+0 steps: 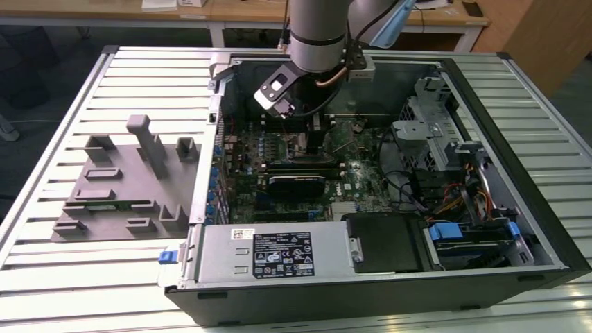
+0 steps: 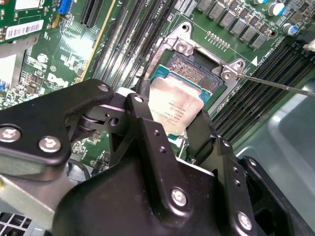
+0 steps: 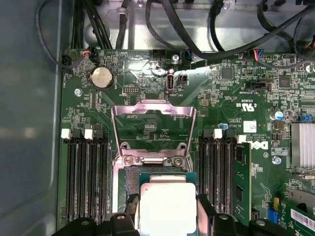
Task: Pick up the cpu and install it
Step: 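Place the cpu into insertion slot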
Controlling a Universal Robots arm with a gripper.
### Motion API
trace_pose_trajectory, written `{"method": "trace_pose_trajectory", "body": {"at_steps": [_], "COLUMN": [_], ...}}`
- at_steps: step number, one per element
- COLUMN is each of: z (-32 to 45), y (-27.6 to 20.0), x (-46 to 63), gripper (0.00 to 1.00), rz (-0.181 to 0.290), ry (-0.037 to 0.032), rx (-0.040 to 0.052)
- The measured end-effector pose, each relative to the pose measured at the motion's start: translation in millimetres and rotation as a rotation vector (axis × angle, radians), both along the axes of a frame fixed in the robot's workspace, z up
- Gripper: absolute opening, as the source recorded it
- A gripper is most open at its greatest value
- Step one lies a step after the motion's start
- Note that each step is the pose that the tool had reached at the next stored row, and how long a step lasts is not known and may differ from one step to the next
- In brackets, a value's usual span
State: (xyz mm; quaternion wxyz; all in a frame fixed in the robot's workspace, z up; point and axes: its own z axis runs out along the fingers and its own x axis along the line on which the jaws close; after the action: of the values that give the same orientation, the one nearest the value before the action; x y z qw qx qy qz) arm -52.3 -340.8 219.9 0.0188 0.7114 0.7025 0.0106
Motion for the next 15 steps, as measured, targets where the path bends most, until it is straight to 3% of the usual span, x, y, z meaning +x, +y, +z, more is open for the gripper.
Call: {"method": "trace_pose_trajectory", "body": {"at_steps": [15], "z": [-4.8], "y": [2.9], "x": [-1.5], "gripper": [0.54], "rz": [0.000], "ry": [-0.0009], "rx": [0.0077]}}
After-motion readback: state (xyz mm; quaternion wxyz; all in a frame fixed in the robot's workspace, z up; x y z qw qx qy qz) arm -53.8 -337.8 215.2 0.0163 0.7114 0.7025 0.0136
